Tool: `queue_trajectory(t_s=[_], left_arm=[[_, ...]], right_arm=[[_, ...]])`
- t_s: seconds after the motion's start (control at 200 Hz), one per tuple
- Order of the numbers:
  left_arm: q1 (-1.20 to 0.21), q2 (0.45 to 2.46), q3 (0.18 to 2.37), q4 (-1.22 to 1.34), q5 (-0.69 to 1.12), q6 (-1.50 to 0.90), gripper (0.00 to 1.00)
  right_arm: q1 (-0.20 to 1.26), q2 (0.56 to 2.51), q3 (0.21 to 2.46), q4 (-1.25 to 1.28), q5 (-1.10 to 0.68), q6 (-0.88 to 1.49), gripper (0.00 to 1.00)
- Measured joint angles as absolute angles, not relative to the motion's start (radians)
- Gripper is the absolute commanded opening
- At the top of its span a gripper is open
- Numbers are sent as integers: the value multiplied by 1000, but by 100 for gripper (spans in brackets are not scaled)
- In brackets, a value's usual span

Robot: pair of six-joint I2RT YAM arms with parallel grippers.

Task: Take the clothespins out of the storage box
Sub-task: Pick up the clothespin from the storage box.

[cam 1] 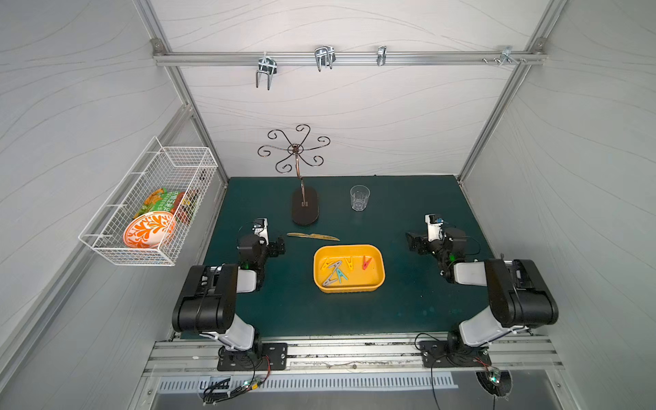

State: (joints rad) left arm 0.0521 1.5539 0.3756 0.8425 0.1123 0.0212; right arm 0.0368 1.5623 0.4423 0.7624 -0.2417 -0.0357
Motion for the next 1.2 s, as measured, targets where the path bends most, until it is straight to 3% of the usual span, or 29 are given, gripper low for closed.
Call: queue_trajectory(t_s=[0.765,1.2], left_arm=[[49,1512,381,789,130,30,99],[46,1322,455,491,171,57,99]], right_arm=[[44,1558,442,753,-235,-39,99],[215,1337,730,144,-144,-47,99]])
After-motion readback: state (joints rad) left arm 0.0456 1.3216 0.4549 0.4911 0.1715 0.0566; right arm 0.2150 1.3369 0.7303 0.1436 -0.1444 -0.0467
